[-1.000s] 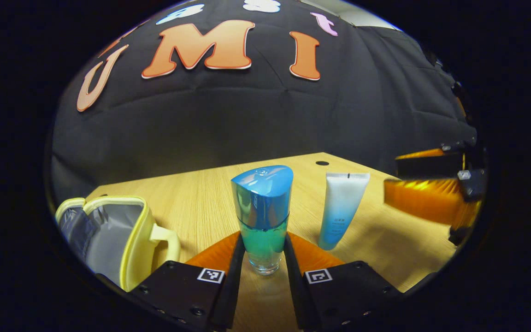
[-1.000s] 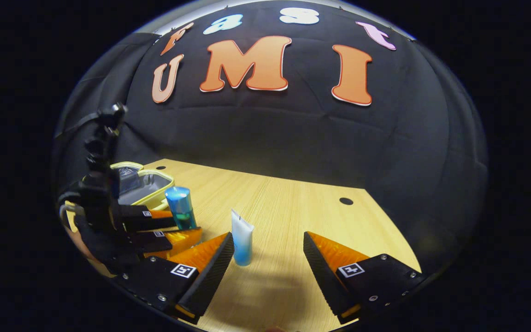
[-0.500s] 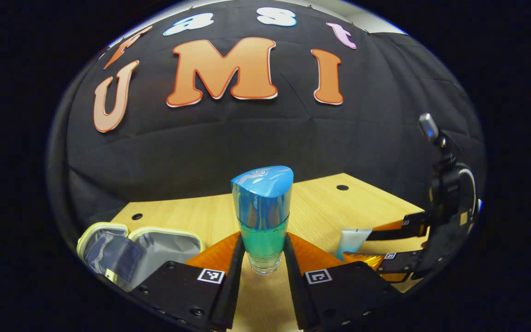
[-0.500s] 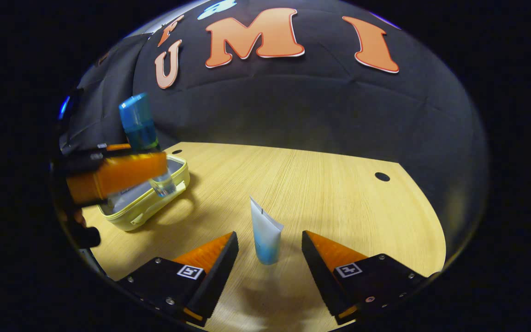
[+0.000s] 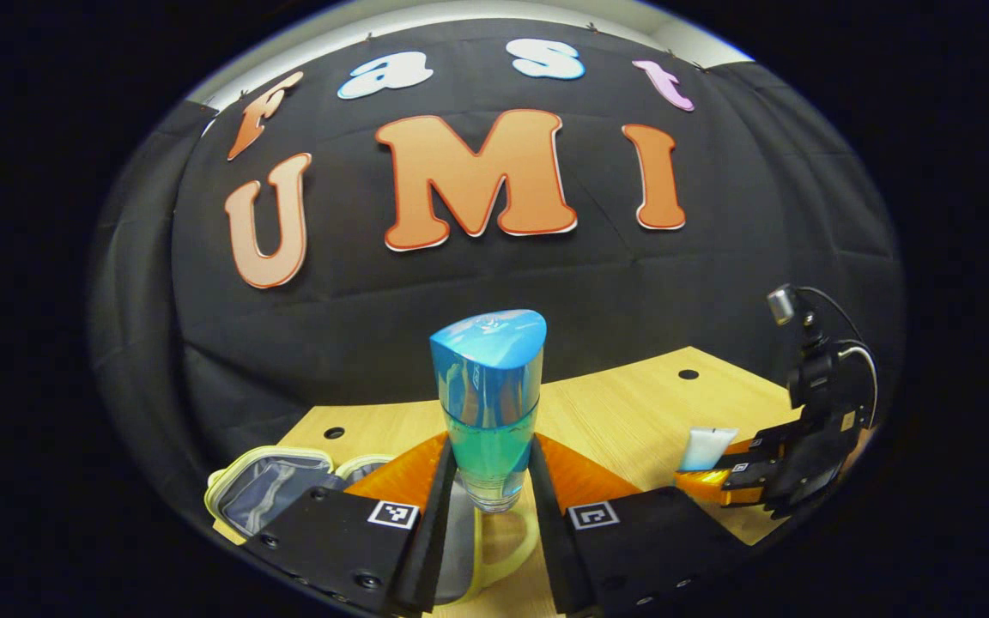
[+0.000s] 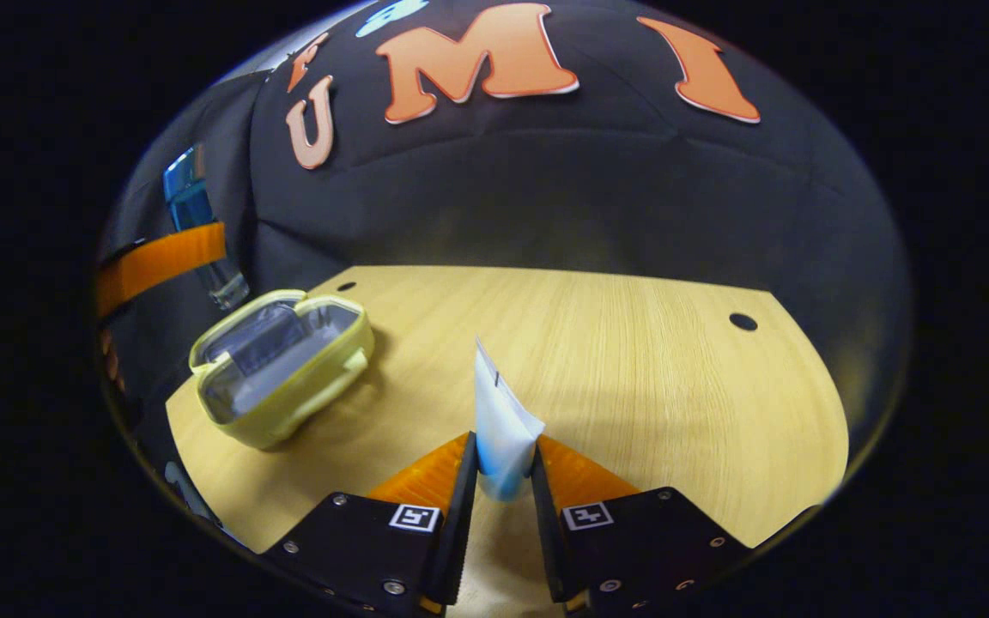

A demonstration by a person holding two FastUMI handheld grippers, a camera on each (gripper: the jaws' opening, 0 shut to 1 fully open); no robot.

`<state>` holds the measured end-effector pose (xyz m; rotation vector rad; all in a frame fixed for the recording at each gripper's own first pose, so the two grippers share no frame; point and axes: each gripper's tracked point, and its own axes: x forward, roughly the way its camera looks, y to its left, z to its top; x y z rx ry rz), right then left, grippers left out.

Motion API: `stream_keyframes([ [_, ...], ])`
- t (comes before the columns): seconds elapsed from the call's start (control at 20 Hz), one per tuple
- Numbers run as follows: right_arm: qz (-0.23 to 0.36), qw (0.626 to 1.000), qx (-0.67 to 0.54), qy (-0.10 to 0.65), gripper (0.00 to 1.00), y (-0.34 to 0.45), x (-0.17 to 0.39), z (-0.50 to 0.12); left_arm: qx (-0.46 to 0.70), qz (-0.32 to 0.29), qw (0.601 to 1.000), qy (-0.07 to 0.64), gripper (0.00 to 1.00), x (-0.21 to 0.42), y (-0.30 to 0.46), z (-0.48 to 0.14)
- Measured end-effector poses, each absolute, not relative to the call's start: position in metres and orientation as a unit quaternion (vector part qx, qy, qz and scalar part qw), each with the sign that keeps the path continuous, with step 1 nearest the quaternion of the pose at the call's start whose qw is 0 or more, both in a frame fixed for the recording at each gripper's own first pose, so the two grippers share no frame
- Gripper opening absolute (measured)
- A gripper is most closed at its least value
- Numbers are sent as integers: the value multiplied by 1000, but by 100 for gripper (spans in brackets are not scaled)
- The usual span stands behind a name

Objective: First open the suitcase, pack the skin care products into it, and then close the suitcase.

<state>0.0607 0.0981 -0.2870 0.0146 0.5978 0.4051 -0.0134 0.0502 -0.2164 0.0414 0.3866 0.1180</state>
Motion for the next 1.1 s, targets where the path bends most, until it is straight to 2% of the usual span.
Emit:
stream_keyframes([
  [0.05, 206, 936, 2, 285, 38, 100, 56, -270, 19, 68, 979, 193, 48, -15, 61, -207],
  [0.25, 230, 942, 1, 246, 38, 111, 57, -209, 10, 100, 978, 183, 48, -21, 94, -177],
  [0.55, 251, 947, 4, 202, 38, 125, 57, -164, 11, 127, 974, 187, 49, -31, 136, -171],
  [0.85, 241, 950, -12, 199, 38, 150, 48, -151, 0, 95, 974, 204, 49, -33, 169, -188],
  [1.1, 182, 960, 22, 210, 38, 193, 39, -149, 2, 40, 973, 226, 49, -35, 206, -210],
])
